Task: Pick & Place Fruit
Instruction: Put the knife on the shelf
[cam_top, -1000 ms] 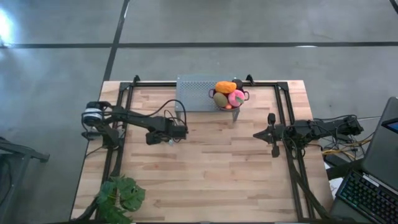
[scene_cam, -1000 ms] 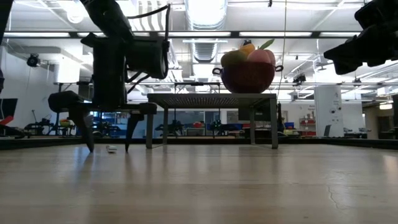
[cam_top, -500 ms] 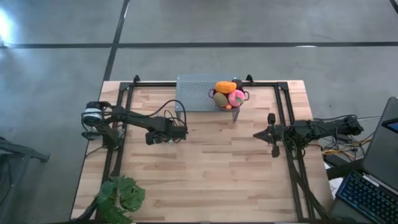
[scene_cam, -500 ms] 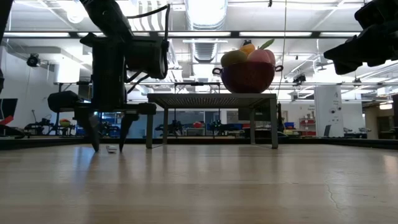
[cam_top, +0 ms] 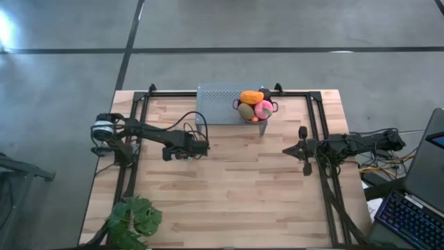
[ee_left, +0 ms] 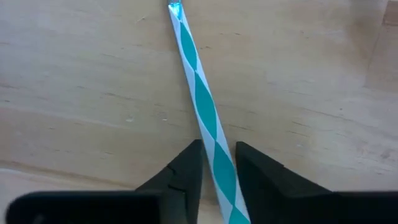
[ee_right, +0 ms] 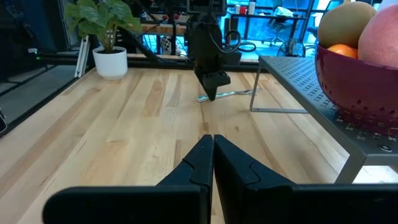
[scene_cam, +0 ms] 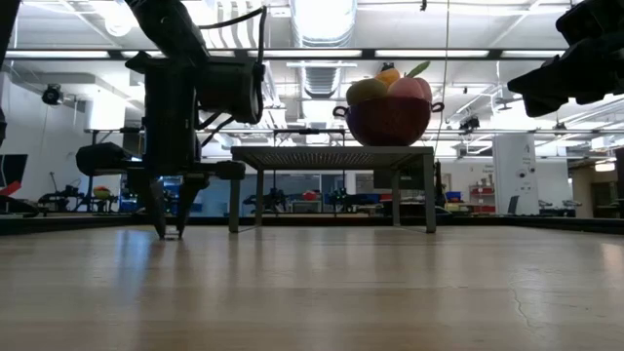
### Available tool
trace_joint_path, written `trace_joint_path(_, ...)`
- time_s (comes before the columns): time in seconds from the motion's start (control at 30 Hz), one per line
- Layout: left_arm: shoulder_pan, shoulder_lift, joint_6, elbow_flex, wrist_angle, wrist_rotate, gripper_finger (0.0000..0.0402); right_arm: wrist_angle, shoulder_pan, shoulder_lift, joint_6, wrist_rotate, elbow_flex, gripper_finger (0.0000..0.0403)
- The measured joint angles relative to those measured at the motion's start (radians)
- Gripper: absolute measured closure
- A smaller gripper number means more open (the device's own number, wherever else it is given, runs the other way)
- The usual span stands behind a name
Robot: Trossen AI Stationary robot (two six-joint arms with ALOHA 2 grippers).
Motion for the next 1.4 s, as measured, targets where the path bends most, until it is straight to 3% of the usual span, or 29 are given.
trace_joint_path(0.27, 0.0, -0.001, 0.035, 0.0, -0.003, 0.0, 0.0347, 0.0, 0.0, 0.0, 0.001, 0.0, 0.0, 0.0394)
trace_joint_path(0.8, 0.0, -0.02, 0.053, -0.003, -0.057, 0.003, 0.0346, 0.0, 0.0, 0.0, -0.001, 0.0, 0.0, 0.0394)
trace_joint_path(1.4, 0.004, -0.203, 0.061, -0.002, -0.125, -0.091, 0.0346, 0.0, 0.0, 0.001, 0.0, 0.0, 0.0, 0.0394)
